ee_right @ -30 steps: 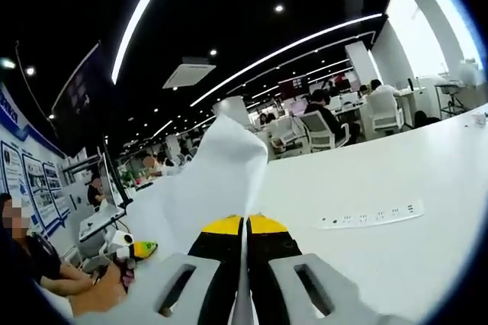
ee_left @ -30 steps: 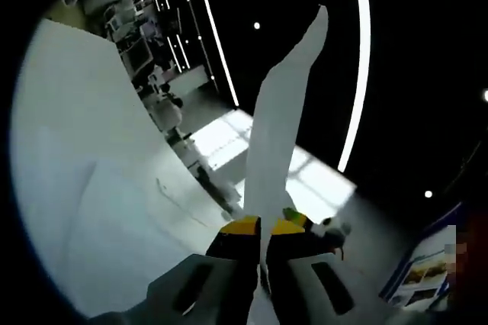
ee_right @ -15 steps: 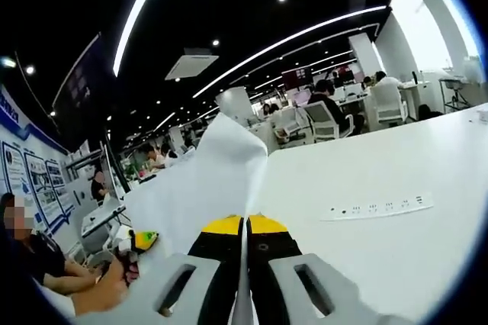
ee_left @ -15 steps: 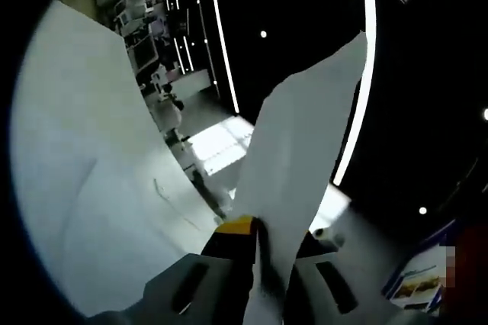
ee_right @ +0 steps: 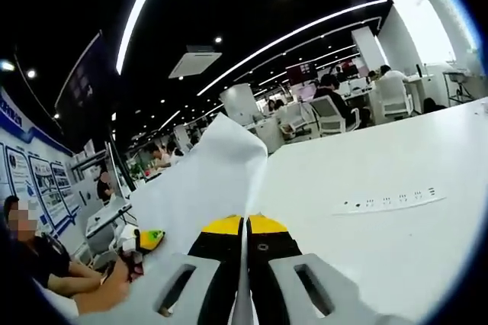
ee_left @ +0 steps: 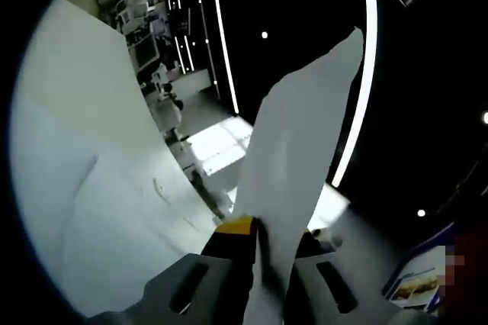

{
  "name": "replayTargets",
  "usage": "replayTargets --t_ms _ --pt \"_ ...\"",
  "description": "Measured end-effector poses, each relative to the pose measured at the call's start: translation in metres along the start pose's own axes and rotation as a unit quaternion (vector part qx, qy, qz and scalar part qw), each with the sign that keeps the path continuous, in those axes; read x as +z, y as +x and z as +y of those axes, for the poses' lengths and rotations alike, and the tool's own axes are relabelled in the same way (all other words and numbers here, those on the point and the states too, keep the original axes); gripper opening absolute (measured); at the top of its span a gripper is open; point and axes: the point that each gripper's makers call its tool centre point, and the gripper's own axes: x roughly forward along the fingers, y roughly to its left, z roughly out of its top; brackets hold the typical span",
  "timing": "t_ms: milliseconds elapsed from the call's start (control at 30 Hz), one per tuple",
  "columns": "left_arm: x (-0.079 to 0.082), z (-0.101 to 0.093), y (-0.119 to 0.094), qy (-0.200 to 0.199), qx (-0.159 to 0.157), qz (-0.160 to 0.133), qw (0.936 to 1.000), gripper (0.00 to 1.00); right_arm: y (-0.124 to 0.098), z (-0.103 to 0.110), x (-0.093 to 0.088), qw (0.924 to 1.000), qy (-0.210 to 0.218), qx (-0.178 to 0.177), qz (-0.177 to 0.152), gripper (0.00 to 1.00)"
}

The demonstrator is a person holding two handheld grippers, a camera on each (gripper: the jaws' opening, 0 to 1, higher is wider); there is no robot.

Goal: Organize the stack of printing papers by aligning and flattening the scattered papers on the table

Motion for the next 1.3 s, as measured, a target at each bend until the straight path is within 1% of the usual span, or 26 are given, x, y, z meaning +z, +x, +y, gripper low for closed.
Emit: replayTargets --t_ms 133,400,533,767,867,900,1033,1300 --pt "0.0 0.0 0.0 -0.001 0.0 0.0 1.0 0.09 0.003 0.004 -0.003 1.0 0.0 0.003 0.001 0.0" --pt "-0.001 -0.001 0.0 -0.004 -0.002 0.0 1.0 0.09 0.004 0.005 -0.004 1.0 0.008 0.005 0.003 0.0" --pt "0.0 0.0 0.0 -0.005 -0.001 -0.001 1.0 0.09 0.005 0.007 -0.002 0.9999 0.014 0.006 -0.004 0.0" --pt "0.0 0.0 0.0 -0.006 -0.001 -0.001 1.0 0.09 0.009 0.01 -0.005 0.9999 0.013 0.006 -0.003 0.0" --pt "-0.001 0.0 0.0 -0.007 -0.001 -0.002 1.0 0.09 0.011 0.013 -0.008 0.9999 0.012 0.007 -0.001 0.0" --pt "-0.001 0.0 0.0 -0.009 -0.001 -0.002 1.0 0.09 0.013 0.015 -0.011 0.9999 0.01 0.007 0.004 0.0" --pt "0.002 0.001 0.0 -0.011 -0.002 -0.004 0.9999 0.09 0.017 0.022 -0.017 0.9999 0.001 0.007 0.01 0.0" --pt "0.007 0.002 -0.002 -0.014 0.001 -0.015 0.9998 0.09 0.022 0.032 -0.025 0.9997 -0.009 0.013 0.019 0.0"
